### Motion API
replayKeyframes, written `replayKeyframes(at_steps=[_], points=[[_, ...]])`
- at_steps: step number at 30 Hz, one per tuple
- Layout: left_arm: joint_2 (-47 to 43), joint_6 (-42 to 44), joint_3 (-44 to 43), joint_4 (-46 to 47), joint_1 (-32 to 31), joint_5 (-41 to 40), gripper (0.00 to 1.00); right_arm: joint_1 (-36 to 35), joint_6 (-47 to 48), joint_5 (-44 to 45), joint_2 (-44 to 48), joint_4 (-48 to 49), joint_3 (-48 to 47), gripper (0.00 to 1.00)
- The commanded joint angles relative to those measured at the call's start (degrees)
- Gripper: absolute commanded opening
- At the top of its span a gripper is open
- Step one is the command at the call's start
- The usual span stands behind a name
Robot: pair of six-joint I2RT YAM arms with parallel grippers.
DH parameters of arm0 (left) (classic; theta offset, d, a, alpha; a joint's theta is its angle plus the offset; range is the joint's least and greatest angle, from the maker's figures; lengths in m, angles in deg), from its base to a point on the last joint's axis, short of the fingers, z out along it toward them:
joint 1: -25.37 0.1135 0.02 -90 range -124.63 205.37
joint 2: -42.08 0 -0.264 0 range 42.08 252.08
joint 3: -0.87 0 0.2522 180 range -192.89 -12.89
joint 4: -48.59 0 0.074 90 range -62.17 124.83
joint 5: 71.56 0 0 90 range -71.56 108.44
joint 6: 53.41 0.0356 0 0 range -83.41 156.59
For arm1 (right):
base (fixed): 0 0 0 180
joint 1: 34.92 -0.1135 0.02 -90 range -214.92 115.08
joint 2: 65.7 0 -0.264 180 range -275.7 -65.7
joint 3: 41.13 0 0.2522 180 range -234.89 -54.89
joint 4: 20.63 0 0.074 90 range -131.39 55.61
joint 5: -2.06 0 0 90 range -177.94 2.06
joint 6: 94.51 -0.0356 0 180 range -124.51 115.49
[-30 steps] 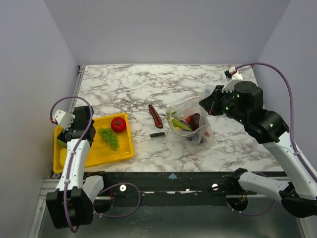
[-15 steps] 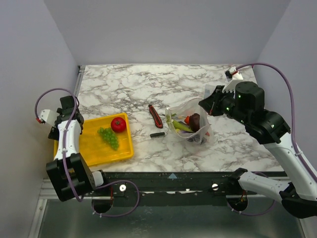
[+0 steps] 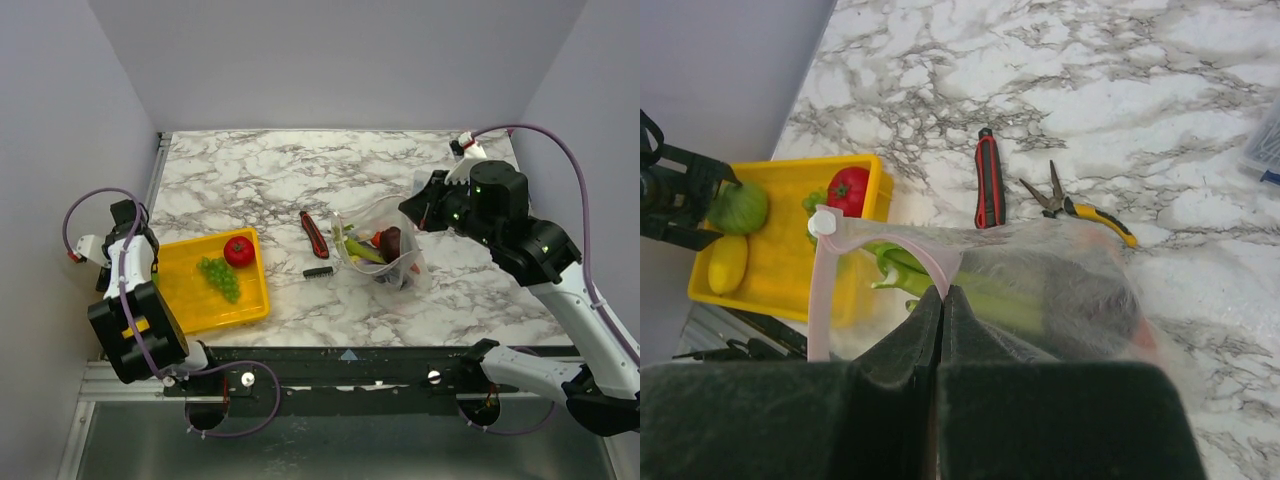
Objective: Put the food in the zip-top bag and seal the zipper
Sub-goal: Pick up the fake vegetable from the bin.
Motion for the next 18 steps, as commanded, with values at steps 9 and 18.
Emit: replayKeyframes(at_steps=[9,18], points=[[2.28,0.45,3.43,2.55,1.14,2.75,0.74,0.2,-0.92,-2.12,-2.22,2.09,-3.82,0.01],[-6.31,0.93,9.66,9.28,-1.81,13.82,0.32,0.22,-1.76,-2.35,-2.1,2.96,-0.85,0.01]])
